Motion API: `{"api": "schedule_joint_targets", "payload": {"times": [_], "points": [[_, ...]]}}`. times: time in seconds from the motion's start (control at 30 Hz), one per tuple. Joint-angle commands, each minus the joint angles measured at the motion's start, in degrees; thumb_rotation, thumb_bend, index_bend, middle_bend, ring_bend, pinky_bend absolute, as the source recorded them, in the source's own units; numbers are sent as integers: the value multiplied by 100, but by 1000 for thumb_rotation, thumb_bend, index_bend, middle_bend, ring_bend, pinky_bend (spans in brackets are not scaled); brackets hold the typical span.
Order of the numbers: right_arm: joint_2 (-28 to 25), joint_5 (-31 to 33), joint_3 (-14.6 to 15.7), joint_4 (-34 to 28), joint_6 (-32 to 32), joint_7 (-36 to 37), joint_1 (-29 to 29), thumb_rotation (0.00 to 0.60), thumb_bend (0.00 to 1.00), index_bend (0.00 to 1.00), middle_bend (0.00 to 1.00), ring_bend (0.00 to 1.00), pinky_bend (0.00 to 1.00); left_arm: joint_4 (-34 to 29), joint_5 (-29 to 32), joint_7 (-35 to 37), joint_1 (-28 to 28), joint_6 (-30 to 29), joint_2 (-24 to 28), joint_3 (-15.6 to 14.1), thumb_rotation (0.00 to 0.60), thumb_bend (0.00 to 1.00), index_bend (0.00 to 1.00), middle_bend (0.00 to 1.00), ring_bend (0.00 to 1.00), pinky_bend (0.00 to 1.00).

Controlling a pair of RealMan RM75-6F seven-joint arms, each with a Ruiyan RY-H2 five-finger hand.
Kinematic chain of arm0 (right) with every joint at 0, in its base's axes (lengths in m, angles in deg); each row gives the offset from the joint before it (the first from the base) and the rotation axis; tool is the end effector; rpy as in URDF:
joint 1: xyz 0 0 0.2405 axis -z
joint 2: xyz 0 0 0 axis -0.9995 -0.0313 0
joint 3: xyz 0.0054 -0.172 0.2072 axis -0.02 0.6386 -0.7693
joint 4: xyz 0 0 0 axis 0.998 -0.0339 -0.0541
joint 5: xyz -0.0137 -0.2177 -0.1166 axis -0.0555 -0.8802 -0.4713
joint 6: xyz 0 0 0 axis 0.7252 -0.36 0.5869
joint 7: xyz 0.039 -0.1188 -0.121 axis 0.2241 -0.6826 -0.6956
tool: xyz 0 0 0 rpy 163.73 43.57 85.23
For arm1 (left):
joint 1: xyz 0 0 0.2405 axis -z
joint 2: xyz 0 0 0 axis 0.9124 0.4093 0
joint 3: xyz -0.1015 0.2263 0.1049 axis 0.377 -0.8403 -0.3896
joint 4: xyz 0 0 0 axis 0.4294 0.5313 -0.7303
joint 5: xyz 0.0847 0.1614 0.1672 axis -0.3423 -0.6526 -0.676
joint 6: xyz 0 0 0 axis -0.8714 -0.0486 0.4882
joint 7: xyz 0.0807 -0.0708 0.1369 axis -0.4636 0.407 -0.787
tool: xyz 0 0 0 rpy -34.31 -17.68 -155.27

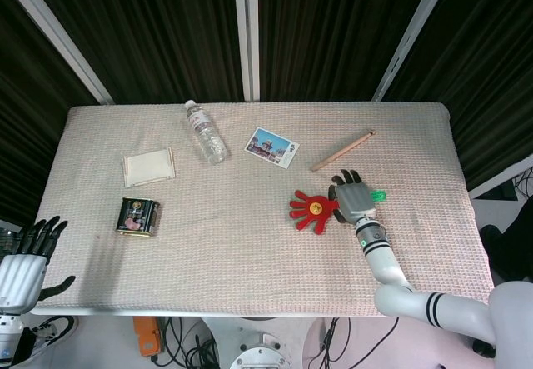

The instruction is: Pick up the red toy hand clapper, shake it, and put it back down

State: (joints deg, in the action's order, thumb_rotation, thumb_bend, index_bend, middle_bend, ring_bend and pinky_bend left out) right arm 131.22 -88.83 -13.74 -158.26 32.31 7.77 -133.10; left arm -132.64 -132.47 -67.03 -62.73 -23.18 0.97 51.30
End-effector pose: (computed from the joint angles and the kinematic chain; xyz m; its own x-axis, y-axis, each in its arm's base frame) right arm -0.1973 -0.4050 -0.0723 0.4890 -0.3379 0.8042 -0.8715 -0.1514 0.4664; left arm -0.3533 0.1881 0.1208 0.4728 0.0292 0.8807 0.8795 -0.0776 -0.4696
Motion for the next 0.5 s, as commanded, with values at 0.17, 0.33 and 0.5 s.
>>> {"api": "schedule_joint_targets", "payload": {"times": [0.17,0.33,0.5], "points": [[71,-574,-31,166,131,612,212,600,379,705,360,121,157,12,5,11,10,25,-20,1,600,133,43,17,0,5],[179,-1177,-87,332,346,1332,408,600,439,722,466,263,404,25,-12,36,14,4,-33,10,600,133,44,17,0,5],[283,-1688,-158,496,574,2042,581,600,459,725,570,417,585,46,-28,64,9,-28,-40,15,600,134,44,17,0,5]]}}
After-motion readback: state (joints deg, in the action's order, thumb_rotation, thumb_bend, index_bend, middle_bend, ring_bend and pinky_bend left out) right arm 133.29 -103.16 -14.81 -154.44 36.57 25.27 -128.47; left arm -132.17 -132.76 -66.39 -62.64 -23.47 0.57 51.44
